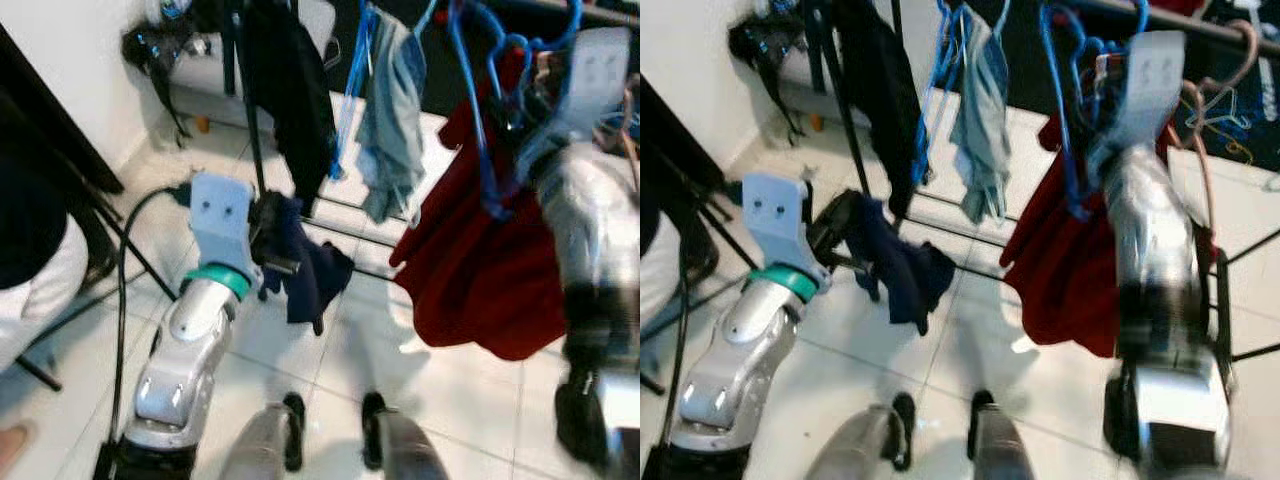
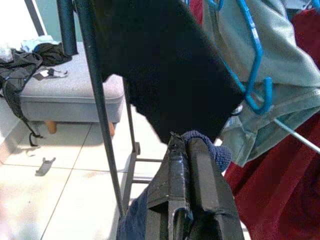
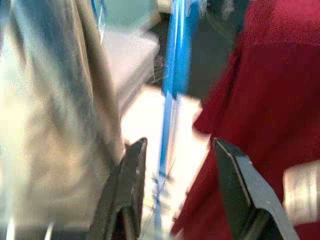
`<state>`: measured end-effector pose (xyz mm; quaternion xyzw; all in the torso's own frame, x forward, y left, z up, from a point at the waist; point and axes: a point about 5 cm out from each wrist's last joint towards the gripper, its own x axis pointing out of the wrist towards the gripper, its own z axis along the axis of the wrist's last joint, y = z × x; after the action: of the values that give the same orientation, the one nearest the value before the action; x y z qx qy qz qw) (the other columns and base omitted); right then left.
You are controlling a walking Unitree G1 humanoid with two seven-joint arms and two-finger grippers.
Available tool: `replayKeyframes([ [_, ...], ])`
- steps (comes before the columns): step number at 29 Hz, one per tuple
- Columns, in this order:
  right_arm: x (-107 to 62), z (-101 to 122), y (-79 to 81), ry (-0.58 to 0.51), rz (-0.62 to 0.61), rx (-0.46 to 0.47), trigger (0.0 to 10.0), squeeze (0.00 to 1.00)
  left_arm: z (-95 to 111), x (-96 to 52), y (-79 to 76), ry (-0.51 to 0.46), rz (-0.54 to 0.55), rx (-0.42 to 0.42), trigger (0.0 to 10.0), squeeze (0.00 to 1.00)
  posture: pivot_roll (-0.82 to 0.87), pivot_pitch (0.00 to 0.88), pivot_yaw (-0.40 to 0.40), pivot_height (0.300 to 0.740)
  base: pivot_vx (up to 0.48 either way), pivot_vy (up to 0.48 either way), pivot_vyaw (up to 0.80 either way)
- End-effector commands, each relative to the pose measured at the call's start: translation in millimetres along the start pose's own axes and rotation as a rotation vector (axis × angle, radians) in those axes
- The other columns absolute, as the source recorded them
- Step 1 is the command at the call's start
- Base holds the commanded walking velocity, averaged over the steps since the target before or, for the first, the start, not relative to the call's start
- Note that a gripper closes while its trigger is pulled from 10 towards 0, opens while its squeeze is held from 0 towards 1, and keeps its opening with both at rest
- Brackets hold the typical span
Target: Hang hanger
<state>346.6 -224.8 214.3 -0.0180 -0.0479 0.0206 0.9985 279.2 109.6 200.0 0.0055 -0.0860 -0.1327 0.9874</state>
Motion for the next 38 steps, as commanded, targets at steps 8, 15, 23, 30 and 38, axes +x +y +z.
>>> replayKeyframes([
  [8,-43.7,-10.1,36.9,-0.159,-0.007,-0.039,10.0,0.0,-0.4,0.0,-5.8,0.005,-0.029,-0.013,10.0,0.0,-0.11,0.226,0.06,0.74,0.0,0.0,0.0],
  [15,-63.5,-8.7,54.1,-0.199,0.052,-0.062,10.0,0.0,-0.7,-1.0,-6.8,0.004,-0.035,-0.016,10.0,0.0,-0.11,0.215,0.059,0.74,0.0,0.0,0.0],
  [23,-73.7,-16.5,65.9,-0.168,0.086,-0.056,10.0,0.0,-0.5,-3.3,-5.6,-0.01,-0.025,0.012,10.0,0.0,-0.11,0.204,0.053,0.74,0.0,0.0,0.0],
  [30,-77.6,-29.9,85.9,-0.155,0.136,-0.024,10.0,0.0,-3.1,-7.8,-0.4,-0.016,0.016,0.021,10.0,0.0,-0.09,0.169,0.038,0.74,0.0,0.0,0.0],
  [38,-76.6,-43.5,96.2,-0.144,0.169,-0.006,10.0,0.0,-9.8,-8.8,1.4,-0.011,0.054,-0.013,10.0,0.0,-0.09,0.088,0.007,0.74,0.0,0.0,0.0],
])
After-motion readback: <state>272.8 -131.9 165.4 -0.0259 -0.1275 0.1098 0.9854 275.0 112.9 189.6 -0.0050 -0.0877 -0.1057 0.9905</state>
